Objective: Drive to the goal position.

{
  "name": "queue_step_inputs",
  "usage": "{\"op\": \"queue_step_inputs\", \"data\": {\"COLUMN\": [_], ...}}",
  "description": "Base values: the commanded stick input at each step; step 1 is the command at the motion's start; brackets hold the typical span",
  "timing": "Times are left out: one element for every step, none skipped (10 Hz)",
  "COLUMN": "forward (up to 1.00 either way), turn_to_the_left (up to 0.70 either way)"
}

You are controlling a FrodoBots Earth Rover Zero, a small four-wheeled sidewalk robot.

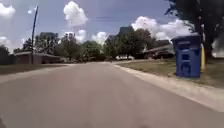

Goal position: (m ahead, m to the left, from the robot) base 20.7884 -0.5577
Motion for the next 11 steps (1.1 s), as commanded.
{"op": "queue_step_inputs", "data": {"forward": [0.85, 0.85, 0.85, 0.85, 0.85, 0.85, 0.85, 0.85, 0.85, 0.85, 0.85], "turn_to_the_left": [0.0, 0.0, 0.0, 0.0, 0.0, 0.0, 0.0, 0.0, -0.34, -0.34, -0.33]}}
